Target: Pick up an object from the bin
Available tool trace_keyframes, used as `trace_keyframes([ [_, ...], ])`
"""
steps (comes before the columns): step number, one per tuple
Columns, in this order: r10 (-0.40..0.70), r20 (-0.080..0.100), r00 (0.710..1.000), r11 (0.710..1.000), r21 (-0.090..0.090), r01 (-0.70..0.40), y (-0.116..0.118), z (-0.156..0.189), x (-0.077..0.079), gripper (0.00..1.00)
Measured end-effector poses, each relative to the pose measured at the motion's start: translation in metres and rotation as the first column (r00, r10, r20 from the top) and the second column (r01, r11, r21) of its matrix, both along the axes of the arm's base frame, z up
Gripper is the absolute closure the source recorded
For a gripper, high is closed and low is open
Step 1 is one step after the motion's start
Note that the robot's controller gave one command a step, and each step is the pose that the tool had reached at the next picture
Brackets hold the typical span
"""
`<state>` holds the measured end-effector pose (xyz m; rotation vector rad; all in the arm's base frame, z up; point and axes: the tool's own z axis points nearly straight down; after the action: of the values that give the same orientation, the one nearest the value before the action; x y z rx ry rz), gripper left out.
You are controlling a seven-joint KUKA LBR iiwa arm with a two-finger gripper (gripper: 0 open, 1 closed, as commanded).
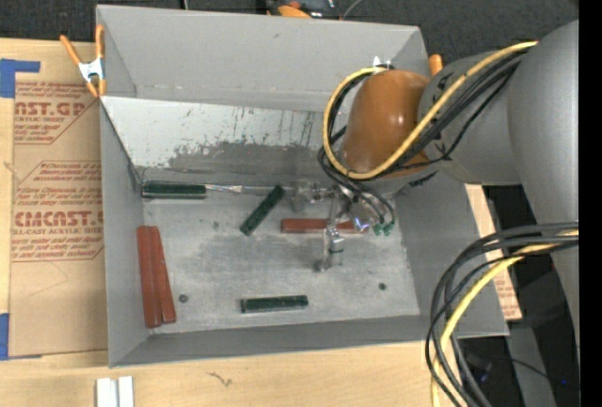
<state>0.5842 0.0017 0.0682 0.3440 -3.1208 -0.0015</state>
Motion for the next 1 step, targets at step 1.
trace_keyframes([
  [1,0.001,0.003,1.000,1.000,0.000,-0.001,0.0005,0.0023,0.0012,1.00],
])
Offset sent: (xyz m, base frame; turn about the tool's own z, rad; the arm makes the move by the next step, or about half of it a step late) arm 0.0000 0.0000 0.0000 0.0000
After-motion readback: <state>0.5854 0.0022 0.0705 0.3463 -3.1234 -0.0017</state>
